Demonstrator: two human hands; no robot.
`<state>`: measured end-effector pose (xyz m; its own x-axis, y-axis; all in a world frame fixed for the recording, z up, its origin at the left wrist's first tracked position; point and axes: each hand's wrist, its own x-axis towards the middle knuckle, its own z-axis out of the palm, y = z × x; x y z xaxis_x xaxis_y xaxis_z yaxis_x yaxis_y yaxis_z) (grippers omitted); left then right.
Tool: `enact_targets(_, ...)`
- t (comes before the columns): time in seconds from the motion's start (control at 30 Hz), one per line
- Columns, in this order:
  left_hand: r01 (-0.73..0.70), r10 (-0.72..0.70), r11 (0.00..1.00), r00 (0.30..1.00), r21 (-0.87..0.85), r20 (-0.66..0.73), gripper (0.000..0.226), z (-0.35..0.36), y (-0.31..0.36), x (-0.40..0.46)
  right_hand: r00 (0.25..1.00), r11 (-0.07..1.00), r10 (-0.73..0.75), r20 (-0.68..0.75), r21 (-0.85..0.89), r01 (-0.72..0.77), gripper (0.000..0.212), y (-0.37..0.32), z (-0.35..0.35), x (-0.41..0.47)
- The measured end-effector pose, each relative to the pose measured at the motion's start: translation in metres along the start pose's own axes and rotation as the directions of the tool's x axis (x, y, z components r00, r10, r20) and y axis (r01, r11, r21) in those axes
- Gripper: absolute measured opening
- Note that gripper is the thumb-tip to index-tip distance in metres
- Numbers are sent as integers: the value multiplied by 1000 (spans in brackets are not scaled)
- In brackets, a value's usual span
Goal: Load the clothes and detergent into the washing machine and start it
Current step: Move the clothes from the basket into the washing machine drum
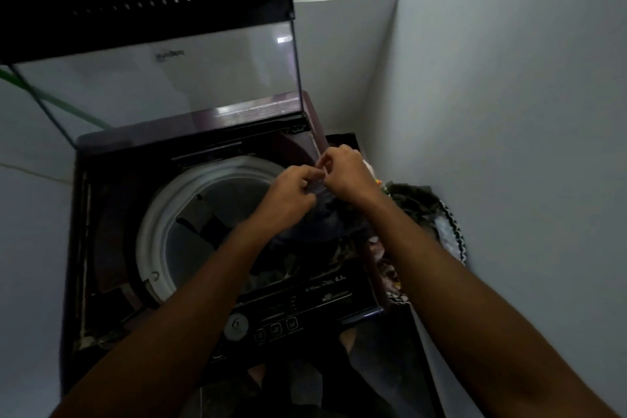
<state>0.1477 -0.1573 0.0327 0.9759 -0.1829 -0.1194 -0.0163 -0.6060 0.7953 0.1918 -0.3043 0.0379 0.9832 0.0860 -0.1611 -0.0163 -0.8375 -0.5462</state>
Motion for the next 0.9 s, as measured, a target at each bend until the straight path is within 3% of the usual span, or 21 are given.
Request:
enact_targets(0.13, -151, 129, 984, 968, 92, 214, 63, 36, 11, 9, 942, 989, 138, 306, -100, -113, 41, 60, -26, -12)
enact_targets(0.23, -128, 28, 945, 948, 300, 318, 86, 54, 16, 15, 875, 982, 143, 463, 40, -182, 63, 86, -29, -28)
enact_targets(0.37, -152, -7, 889, 939, 432, 343, 97, 60, 18, 20, 916, 943, 111, 385, 251, -219, 48, 99, -20, -37)
enact_targets(0.57, -171, 2, 872, 939, 460, 344, 104, 58, 26, 14, 936, 982, 96, 338, -187, -33, 5, 92, -29, -28)
enact_targets(0.77, -248, 94, 869, 932, 428, 350, 111, 56, 31, 8, 910, 990, 118, 399, -115, -78, 13, 61, -48, -29)
enact_targets(0.9, -239, 158, 933, 944, 270, 290, 105, 47, 40, 7, 898, 981, 153, 412, 50, -190, 16, 28, -70, -29)
